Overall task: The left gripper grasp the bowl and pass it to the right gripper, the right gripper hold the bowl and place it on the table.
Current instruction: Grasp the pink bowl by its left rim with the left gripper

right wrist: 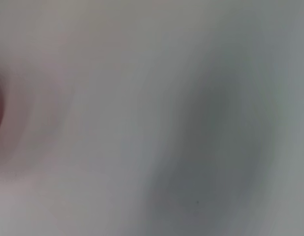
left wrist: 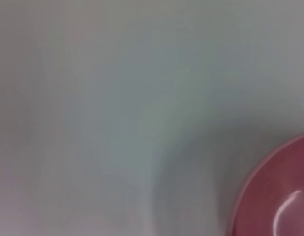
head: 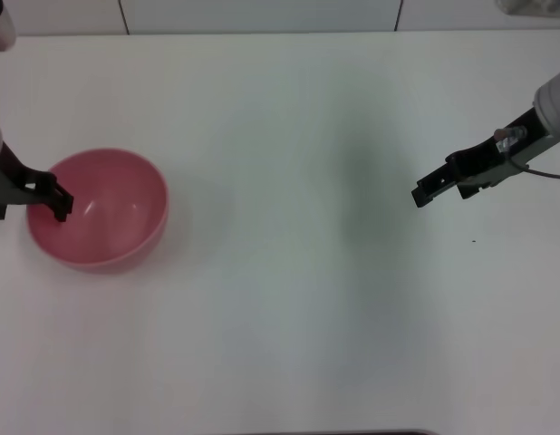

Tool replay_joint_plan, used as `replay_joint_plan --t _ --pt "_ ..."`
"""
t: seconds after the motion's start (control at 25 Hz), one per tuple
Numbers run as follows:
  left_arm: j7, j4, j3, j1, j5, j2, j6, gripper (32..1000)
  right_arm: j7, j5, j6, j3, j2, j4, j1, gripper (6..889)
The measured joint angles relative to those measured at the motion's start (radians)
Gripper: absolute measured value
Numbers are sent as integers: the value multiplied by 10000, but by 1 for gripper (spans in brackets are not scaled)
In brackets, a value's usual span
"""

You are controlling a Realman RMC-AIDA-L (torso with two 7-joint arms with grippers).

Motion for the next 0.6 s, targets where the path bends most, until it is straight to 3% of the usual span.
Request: replay_joint_plan --t 0.32,0.6 --pt "211 -820 -210 -140 -15 -87 538 851 -16 0 -7 0 5 0 -4 802" --pt "231 -1180 -214 -241 -36 -104 736 836 -21 7 -7 0 5 0 -5 802"
